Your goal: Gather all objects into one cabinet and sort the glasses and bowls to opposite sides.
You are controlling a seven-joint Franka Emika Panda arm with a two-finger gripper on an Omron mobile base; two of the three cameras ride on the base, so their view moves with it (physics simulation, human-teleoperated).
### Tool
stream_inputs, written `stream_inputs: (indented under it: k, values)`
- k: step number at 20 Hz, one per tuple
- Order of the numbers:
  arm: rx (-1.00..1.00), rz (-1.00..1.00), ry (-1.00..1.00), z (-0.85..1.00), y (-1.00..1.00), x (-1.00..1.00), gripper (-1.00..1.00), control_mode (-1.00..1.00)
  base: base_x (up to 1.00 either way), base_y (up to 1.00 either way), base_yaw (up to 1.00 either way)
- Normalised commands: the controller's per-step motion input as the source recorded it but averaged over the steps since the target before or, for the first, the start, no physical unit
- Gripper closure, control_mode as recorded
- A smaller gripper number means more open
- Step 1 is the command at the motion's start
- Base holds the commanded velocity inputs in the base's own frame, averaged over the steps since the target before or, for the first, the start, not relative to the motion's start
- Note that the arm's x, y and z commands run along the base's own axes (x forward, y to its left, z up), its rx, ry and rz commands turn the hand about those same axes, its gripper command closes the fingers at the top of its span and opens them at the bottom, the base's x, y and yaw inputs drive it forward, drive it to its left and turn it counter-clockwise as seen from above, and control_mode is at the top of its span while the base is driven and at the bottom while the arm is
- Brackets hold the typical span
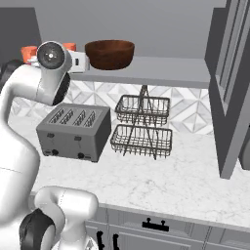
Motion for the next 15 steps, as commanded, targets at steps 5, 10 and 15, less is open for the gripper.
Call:
stream_inputs:
  k: [5,10,15]
  values:
    - [0.00,-0.31,0.03,0.16,-0.59,-1.00,-1.00,-1.00,0.00,0.00,0.00]
    - [0.00,-0.20,0.09,0.43,-0.38,-1.00,-1.00,-1.00,0.00,0.00,0.00]
    - [-0.03,-0.01,0.10,0.24,-0.37,-1.00,-1.00,-1.00,0.00,0.00,0.00]
